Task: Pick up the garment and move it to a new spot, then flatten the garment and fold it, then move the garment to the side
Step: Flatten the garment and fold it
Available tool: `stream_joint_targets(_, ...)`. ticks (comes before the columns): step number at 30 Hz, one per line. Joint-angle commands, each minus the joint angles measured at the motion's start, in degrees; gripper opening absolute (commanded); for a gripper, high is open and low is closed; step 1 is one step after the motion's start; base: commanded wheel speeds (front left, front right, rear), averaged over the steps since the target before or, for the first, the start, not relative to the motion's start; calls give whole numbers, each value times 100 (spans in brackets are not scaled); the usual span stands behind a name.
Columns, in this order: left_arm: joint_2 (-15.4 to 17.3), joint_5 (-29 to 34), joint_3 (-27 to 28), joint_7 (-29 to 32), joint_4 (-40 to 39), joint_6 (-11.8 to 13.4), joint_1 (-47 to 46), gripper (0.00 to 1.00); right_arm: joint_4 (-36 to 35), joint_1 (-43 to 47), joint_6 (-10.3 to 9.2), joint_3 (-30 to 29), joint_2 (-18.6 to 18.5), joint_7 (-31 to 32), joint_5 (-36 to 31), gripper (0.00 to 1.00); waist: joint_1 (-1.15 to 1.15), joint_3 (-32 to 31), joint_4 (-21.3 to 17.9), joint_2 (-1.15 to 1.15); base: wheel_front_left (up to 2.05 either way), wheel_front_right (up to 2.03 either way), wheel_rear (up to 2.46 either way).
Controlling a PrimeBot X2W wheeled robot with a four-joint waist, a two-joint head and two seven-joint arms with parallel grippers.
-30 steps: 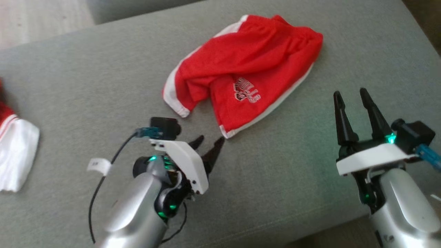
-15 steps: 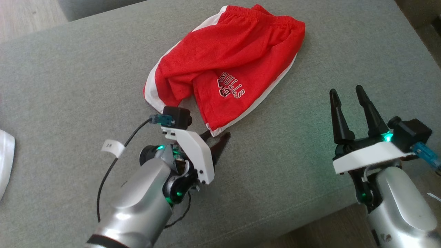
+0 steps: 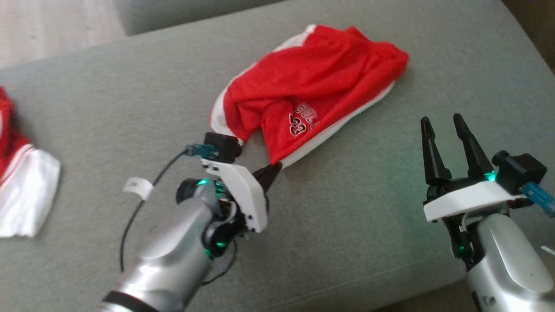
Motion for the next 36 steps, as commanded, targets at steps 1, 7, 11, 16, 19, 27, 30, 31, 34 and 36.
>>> stream_joint_targets(1,204,-50,141,21,-213,-41,-236,0,-152,-67,-4,97,-55,-61,20,100,0,-169,204,0,0,0,0)
stream_joint_targets(7,1018,-313,236,591,-956,-81,98,0,-51,5,-4,124,-34,-12,43,100,0,-405,452,0,0,0,0)
stream_joint_targets(11,1667,-420,363,862,-1602,115,534,0,-23,30,-4,135,-27,30,75,100,0,-450,482,0,0,0,0)
stream_joint_targets(16,2426,-555,698,701,-2381,425,1311,0,-4,72,-4,122,-60,85,121,100,0,-439,474,0,0,0,0)
stream_joint_targets(19,2648,-587,811,576,-2561,548,1625,0,-17,91,-4,117,-82,103,135,100,0,-424,466,0,0,0,0)
stream_joint_targets(27,2795,-686,949,299,-2730,658,2066,100,-36,125,-4,140,-93,197,147,100,0,-430,487,0,0,0,0)
stream_joint_targets(30,2735,-658,973,80,-2732,649,2136,100,-31,144,-4,172,-76,225,149,100,0,-455,524,0,0,0,0)
stream_joint_targets(31,2739,-614,1010,-58,-2765,654,2149,100,-26,153,-4,174,-74,231,148,100,0,-473,539,0,0,0,0)
stream_joint_targets(34,2823,-425,1199,-542,-2955,803,2215,100,-22,172,-4,174,-74,250,145,100,0,-531,583,0,0,0,0)
stream_joint_targets(36,2909,-193,1361,-945,-3121,1046,2275,100,-27,187,-4,161,-78,253,142,100,0,-558,617,0,0,0,0)
